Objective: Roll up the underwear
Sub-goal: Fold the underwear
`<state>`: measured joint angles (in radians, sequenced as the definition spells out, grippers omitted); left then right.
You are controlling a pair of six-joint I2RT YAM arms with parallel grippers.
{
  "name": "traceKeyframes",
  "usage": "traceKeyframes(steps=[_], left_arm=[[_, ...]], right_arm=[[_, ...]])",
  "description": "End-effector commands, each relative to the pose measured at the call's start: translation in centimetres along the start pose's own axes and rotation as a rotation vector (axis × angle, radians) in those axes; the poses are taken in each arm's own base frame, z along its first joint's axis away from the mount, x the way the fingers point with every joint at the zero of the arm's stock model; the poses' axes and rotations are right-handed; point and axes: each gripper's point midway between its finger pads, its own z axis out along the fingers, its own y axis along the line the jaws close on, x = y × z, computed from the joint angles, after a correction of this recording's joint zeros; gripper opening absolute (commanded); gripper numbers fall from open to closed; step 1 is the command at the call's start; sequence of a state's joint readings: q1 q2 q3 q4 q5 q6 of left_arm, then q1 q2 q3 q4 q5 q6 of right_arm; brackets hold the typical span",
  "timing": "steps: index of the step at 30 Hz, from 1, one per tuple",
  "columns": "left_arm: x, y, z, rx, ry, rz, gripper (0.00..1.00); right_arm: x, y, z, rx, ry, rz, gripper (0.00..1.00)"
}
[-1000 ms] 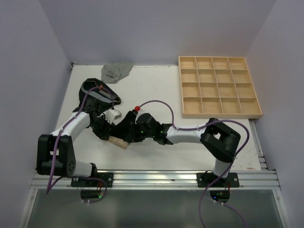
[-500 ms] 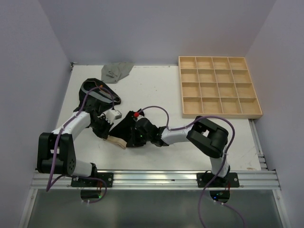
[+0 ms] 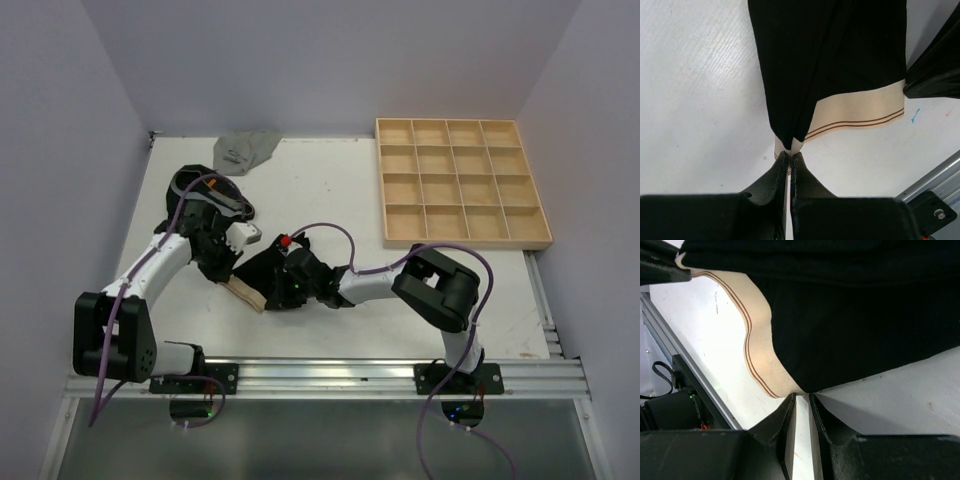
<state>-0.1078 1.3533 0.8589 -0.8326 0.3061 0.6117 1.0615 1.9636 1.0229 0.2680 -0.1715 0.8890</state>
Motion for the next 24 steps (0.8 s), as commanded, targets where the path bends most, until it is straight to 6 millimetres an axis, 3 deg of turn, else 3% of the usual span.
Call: traceKeyframes(steps=[1,9,18,24], left_arm=[[-0.9,-0.5,-1.0,-0.02,-0.01,0.008,0.0],[-1.9,-2.2,-1.1,-0.015,0.002,0.053,0.0],[-1.8,-2.2,-0.8,-0.017,0.016,0.04,0.0],[-2.2,-2.4,-0.8,0.0,0.005,0.02,0.0]], right_arm=[[-0.6,1.0,-0.4,-0.003,-0.013,-0.029,0.2],[-1.0,1.8,-0.8,-0.012,-0.011,-0.048,0.2],[-3.6,5.0,-4.0,-0.12,-0.157,-0.024,0.2],[-4.1,5.4,-3.1,-0.177,-0.195,0.056,0.17]])
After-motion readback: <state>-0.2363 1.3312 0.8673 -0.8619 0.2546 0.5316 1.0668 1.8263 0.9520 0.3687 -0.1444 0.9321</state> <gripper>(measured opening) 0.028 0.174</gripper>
